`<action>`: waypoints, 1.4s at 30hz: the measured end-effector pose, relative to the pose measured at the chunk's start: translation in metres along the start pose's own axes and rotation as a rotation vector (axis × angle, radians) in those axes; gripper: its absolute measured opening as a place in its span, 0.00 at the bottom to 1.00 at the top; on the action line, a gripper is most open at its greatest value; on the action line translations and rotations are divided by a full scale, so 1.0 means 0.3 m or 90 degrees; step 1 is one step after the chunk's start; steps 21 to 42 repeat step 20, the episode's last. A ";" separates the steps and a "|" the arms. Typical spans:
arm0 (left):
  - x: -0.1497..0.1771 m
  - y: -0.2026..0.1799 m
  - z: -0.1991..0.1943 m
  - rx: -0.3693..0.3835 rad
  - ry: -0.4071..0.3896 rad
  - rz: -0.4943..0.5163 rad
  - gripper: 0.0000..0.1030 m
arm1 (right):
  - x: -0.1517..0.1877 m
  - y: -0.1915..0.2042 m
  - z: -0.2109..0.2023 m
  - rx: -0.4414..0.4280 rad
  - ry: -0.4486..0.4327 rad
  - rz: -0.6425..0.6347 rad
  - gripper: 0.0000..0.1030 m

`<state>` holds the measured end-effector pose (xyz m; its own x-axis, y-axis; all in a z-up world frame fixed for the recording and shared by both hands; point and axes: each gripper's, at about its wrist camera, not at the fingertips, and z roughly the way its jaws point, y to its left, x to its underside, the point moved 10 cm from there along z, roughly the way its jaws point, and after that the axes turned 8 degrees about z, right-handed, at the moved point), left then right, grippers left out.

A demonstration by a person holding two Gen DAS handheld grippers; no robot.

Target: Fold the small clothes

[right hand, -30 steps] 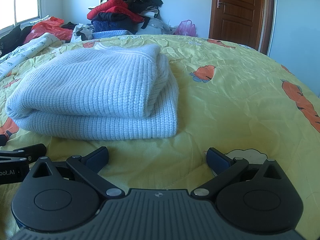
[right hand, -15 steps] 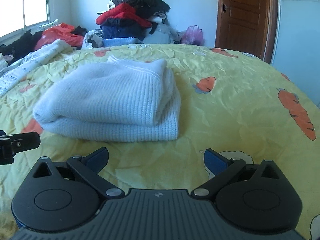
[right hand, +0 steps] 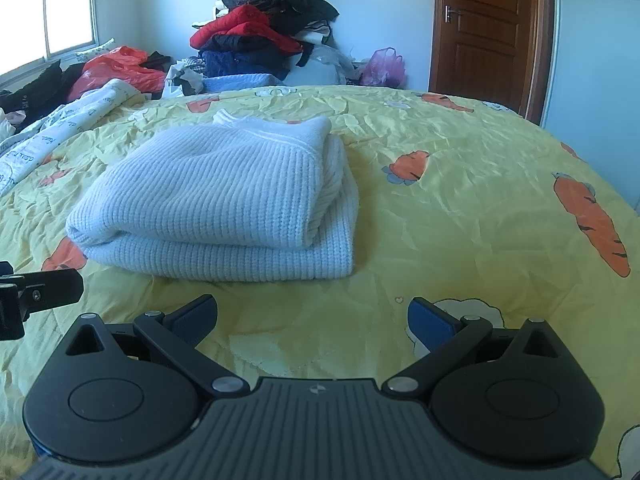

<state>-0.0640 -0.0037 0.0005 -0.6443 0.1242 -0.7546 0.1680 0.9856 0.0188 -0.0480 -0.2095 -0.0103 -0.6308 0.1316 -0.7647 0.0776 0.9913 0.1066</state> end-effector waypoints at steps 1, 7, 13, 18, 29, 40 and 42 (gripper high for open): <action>-0.001 0.000 -0.001 0.001 0.000 0.000 1.00 | 0.000 0.001 -0.001 0.000 0.000 -0.001 1.00; -0.004 0.001 0.000 -0.002 -0.001 0.002 1.00 | 0.000 0.007 -0.001 0.000 -0.001 -0.006 1.00; -0.013 0.019 -0.018 -0.013 -0.031 -0.015 1.00 | -0.001 0.005 0.000 0.000 0.000 0.000 1.00; -0.014 0.038 -0.028 -0.020 -0.031 -0.022 1.00 | -0.006 -0.006 0.003 -0.004 0.003 0.021 1.00; -0.016 0.039 -0.030 -0.023 -0.036 -0.014 1.00 | -0.011 -0.012 0.004 -0.003 0.000 0.029 1.00; -0.016 0.039 -0.030 -0.023 -0.036 -0.014 1.00 | -0.011 -0.012 0.004 -0.003 0.000 0.029 1.00; -0.016 0.039 -0.030 -0.023 -0.036 -0.014 1.00 | -0.011 -0.012 0.004 -0.003 0.000 0.029 1.00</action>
